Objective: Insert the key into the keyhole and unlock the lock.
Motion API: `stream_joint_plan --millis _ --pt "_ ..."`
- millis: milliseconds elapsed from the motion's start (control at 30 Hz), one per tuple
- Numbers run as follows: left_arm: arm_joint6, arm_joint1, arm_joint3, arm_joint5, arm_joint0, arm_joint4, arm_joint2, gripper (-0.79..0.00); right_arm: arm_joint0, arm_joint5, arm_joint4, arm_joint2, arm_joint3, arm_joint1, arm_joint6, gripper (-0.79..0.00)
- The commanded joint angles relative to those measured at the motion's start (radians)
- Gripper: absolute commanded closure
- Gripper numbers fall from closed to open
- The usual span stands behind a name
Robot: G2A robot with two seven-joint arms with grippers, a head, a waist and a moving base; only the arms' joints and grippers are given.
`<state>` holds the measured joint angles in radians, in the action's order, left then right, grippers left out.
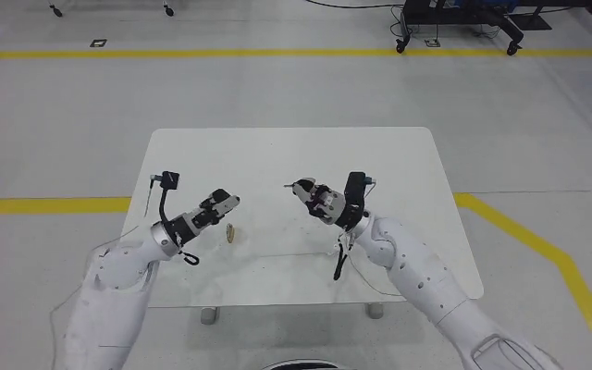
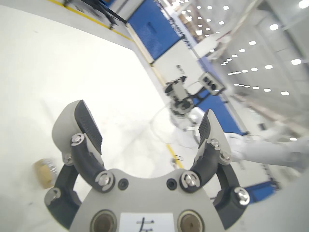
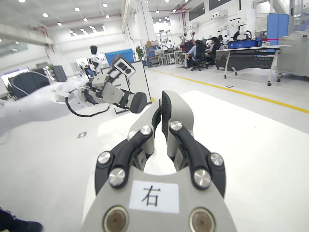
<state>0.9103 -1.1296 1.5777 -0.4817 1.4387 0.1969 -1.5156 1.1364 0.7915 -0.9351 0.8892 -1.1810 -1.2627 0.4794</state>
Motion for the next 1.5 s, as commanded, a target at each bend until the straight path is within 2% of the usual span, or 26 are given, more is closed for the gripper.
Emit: stream_joint_plan --millis 0,167,300,333,400,533,867,933,1100,1167,1200,1467 --pt "0.089 0.002 -0.060 -0.018 -0.059 0.068 0.015 -0.785 -0.024 0.034 0.074 -0.021 0.041 -0.016 0.018 0.000" --pt "0.146 0.002 -0.140 -0.039 -0.109 0.155 0.040 -0.785 -0.091 0.154 0.246 -0.114 0.136 -0.066 -0.029 0.000" --pt "0.119 0.005 -0.136 -0.052 -0.118 0.061 0.053 -0.773 -0.146 0.194 0.319 -0.182 0.206 -0.108 -0.082 0.000" --pt "0.104 0.005 -0.125 -0.060 -0.113 0.030 0.060 -0.754 -0.158 0.196 0.323 -0.195 0.221 -0.117 -0.097 0.000" --pt "0.069 0.006 -0.103 -0.071 -0.103 -0.036 0.071 -0.668 -0.178 0.206 0.338 -0.213 0.250 -0.132 -0.117 0.000" --pt "0.020 0.006 -0.080 -0.068 -0.088 -0.078 0.082 -0.409 -0.206 0.221 0.360 -0.236 0.297 -0.156 -0.151 0.000" --pt "0.005 0.014 -0.068 -0.065 -0.081 -0.083 0.089 -0.268 -0.228 0.221 0.390 -0.260 0.345 -0.188 -0.184 0.000" --pt "0.003 0.015 -0.066 -0.065 -0.081 -0.085 0.091 -0.203 -0.229 0.221 0.391 -0.257 0.355 -0.191 -0.178 0.000" --pt "-0.002 0.019 -0.060 -0.068 -0.079 -0.088 0.093 -0.120 -0.230 0.221 0.384 -0.250 0.369 -0.197 -0.168 0.000" --pt "-0.006 0.021 -0.056 -0.073 -0.077 -0.096 0.092 -0.065 -0.229 0.221 0.378 -0.247 0.369 -0.197 -0.166 0.000" --pt "-0.009 0.022 -0.055 -0.073 -0.076 -0.098 0.092 -0.009 -0.228 0.221 0.376 -0.246 0.369 -0.198 -0.165 0.000" --pt "-0.037 0.028 -0.044 -0.067 -0.072 -0.119 0.087 0.000 -0.222 0.221 0.370 -0.242 0.356 -0.198 -0.174 0.000"
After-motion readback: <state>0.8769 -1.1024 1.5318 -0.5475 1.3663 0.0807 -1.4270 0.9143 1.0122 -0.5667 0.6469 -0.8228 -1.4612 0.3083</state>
